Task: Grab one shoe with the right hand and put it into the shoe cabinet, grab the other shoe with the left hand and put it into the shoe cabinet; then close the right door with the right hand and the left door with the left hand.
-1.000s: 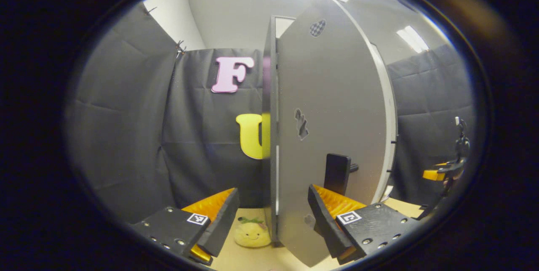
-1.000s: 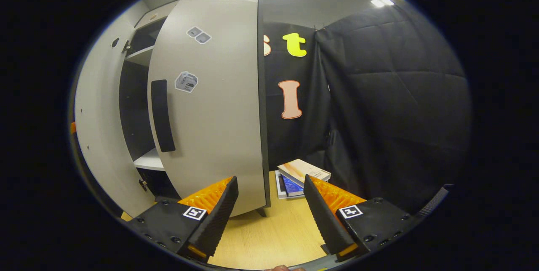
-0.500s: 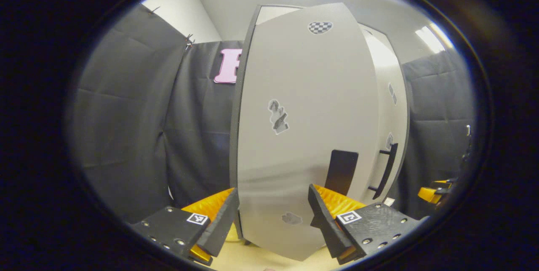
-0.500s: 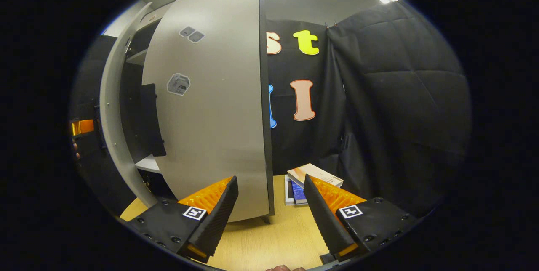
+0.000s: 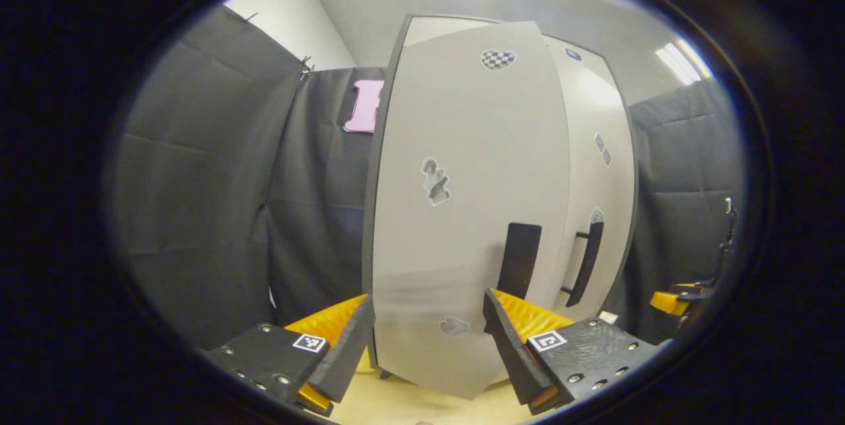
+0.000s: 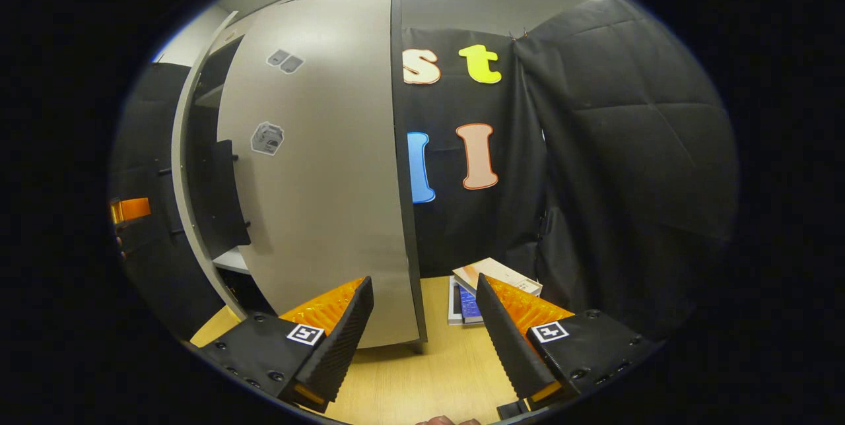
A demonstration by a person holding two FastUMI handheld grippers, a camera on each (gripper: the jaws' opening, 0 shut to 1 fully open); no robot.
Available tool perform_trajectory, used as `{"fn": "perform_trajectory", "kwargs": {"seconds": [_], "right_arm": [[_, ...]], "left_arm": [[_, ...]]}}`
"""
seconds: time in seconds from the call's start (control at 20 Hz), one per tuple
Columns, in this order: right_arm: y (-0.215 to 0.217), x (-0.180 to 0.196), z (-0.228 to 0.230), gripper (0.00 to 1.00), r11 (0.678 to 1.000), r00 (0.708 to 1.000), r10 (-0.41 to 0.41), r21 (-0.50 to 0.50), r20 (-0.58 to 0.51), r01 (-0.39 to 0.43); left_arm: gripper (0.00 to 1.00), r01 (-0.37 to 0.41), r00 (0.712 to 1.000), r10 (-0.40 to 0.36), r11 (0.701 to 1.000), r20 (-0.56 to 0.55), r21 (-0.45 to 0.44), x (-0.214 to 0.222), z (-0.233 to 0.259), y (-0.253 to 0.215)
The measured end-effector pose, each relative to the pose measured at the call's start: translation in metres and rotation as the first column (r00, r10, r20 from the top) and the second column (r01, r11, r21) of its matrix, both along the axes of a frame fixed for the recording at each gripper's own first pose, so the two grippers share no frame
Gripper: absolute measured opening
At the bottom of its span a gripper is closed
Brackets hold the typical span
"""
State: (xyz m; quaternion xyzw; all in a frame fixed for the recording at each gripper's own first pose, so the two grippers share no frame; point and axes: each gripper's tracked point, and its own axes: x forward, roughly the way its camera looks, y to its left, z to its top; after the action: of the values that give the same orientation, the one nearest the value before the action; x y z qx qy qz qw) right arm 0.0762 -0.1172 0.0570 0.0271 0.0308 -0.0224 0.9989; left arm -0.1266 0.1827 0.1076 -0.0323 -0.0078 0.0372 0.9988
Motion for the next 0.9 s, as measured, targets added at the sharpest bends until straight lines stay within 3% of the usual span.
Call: {"fn": "perform_trajectory", "kwargs": {"seconds": [0.1,0.15,0.25,0.5,0.6,0.65,0.75,0.8,0.85,0.9], "right_arm": [[0.010,0.001,0.002,0.98,1.000,1.000,0.015,-0.008,0.006,-0.015],[0.017,0.001,0.005,0.98,1.000,1.000,0.026,-0.012,0.010,-0.026],[0.031,0.000,0.012,0.98,0.998,0.998,0.051,-0.022,0.028,-0.051],[0.061,-0.005,0.022,0.98,0.994,0.993,0.101,-0.055,0.058,-0.097],[0.071,-0.008,0.023,0.92,0.992,0.991,0.113,-0.058,0.070,-0.109],[0.075,-0.008,0.025,0.98,0.991,0.990,0.119,-0.064,0.075,-0.114],[0.083,-0.009,0.025,0.98,0.990,0.990,0.122,-0.082,0.077,-0.115],[0.085,-0.010,0.023,0.98,0.990,0.990,0.118,-0.088,0.075,-0.111],[0.088,-0.011,0.022,0.92,0.990,0.991,0.114,-0.088,0.075,-0.108],[0.091,-0.011,0.022,0.98,0.991,0.991,0.112,-0.085,0.073,-0.106]], "left_arm": [[1.00,-0.002,1.000,0.002,1.000,0.021,0.007,-0.007,0.004,0.002],[0.94,-0.004,0.999,0.004,1.000,0.033,0.009,-0.011,0.006,0.004],[1.00,-0.010,0.998,0.010,1.000,0.056,0.003,-0.026,0.011,0.010],[1.00,0.000,0.995,0.009,0.995,0.096,-0.101,-0.053,0.004,0.037],[1.00,-0.022,0.996,0.030,0.994,0.081,-0.107,-0.066,-0.006,0.051],[1.00,-0.037,0.996,0.045,0.994,0.071,-0.106,-0.070,-0.012,0.058],[1.00,-0.055,0.996,0.062,0.992,0.060,-0.113,-0.077,-0.021,0.067],[0.94,-0.059,0.996,0.066,0.991,0.054,-0.121,-0.078,-0.026,0.070],[0.94,-0.059,0.997,0.065,0.990,0.046,-0.130,-0.078,-0.030,0.073],[0.94,-0.057,0.997,0.063,0.989,0.038,-0.133,-0.077,-0.035,0.073]]}}
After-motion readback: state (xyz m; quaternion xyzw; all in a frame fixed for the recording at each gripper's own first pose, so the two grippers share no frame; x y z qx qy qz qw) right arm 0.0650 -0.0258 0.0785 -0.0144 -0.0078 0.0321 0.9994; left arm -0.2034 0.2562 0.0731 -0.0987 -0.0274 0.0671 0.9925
